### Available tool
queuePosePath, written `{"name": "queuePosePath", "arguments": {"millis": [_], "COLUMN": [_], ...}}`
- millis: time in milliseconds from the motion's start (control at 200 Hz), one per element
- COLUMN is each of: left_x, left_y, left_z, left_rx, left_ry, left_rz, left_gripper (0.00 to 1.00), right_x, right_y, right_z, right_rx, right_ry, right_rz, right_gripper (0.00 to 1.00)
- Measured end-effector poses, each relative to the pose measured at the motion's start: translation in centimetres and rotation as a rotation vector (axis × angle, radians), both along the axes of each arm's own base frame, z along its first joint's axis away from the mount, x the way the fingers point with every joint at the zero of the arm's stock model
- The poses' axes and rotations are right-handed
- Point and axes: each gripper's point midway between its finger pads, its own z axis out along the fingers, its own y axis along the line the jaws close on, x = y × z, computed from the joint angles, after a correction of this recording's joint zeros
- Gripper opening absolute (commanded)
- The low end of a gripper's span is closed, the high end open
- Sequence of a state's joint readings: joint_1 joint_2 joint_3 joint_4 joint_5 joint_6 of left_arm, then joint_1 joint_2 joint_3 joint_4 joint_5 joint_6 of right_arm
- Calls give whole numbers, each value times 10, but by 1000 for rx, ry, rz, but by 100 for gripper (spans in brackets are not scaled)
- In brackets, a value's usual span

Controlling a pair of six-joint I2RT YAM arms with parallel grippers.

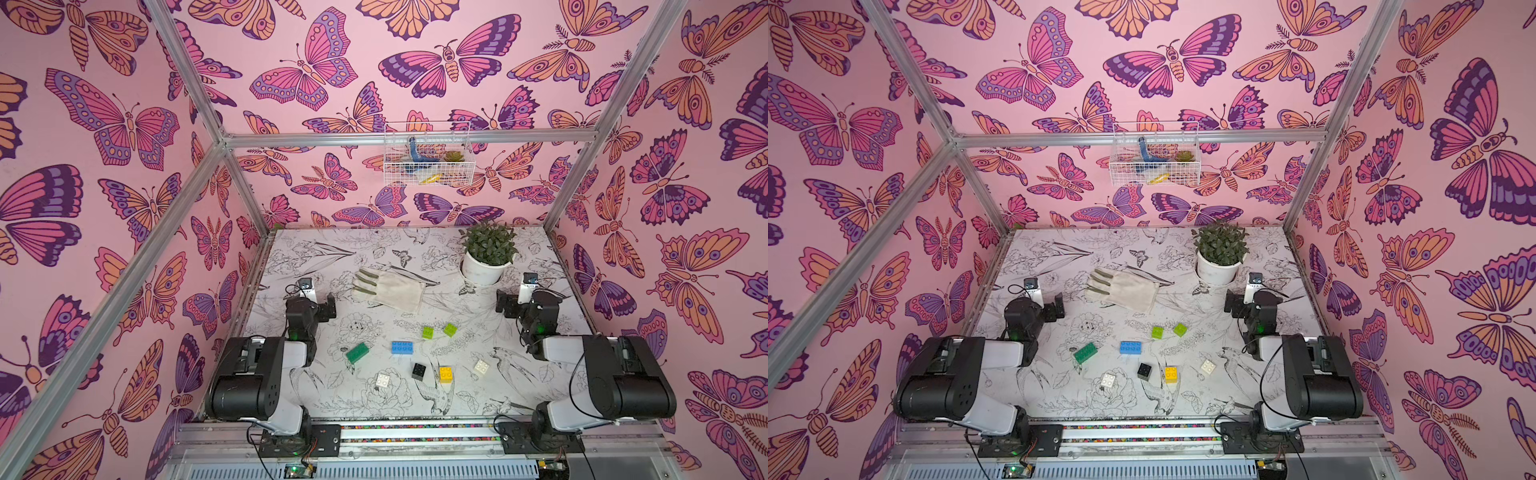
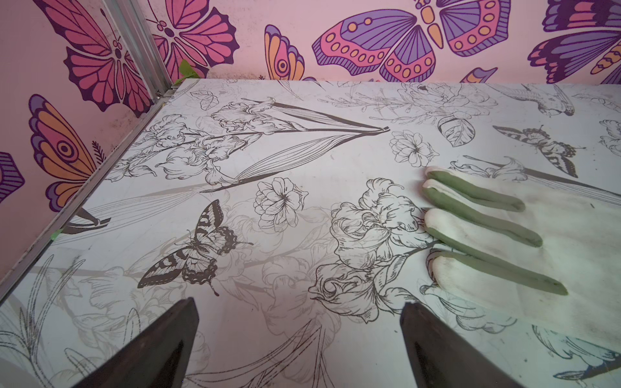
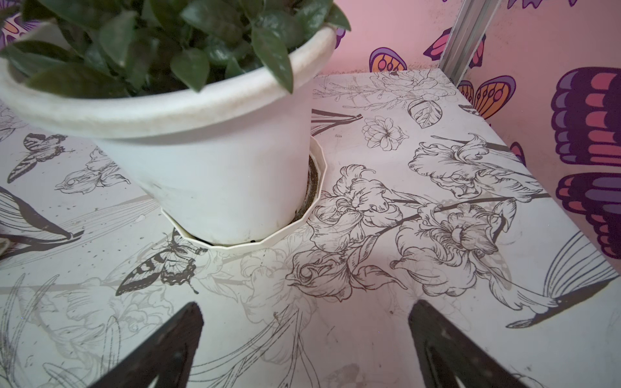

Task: Assemble a giraffe with lego
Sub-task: Pick up the lego brick from the center of the board.

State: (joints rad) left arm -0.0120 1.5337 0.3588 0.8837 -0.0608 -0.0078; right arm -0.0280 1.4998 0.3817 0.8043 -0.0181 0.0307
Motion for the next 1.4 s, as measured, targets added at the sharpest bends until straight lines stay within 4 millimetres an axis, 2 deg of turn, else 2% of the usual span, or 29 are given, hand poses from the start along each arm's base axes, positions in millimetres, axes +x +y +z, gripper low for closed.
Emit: {"name": "queuePosePath", "arguments": {"millis": [621, 796, 906, 1042, 1112, 1182, 1252, 1307, 1402], "left_x": [0, 2, 6, 6, 3, -2, -8, -12, -24], "left_y": [0, 6, 6, 8, 6, -3, -13, -20, -30], "left_z": [1, 1, 14, 44, 69, 92, 109, 114, 110], "left_rx": [0, 10, 10, -12, -31, -58, -95, -121, -157], "left_ry": [-3, 15, 14, 23, 11, 3, 17, 46, 148], "left_rz": [0, 32, 33, 67, 86, 85, 80, 79, 89], "left_gripper": [100, 100, 100, 100, 100, 100, 100, 100, 100], "right_x": [0, 0, 0, 3, 11, 18, 16, 9, -9], "right_y": [0, 0, -1, -6, -7, -8, -8, -5, 12], "right_z": [0, 0, 0, 1, 20, 58, 92, 115, 135], "right_rx": [0, 6, 11, 9, 9, 18, 23, 32, 53], "right_ry": [0, 0, -1, 37, 48, 5, -28, -37, 5], "right_rz": [-1, -5, -9, -43, -52, -63, -83, -95, -91], "right_gripper": [99, 99, 99, 99, 99, 99, 99, 99, 99]}}
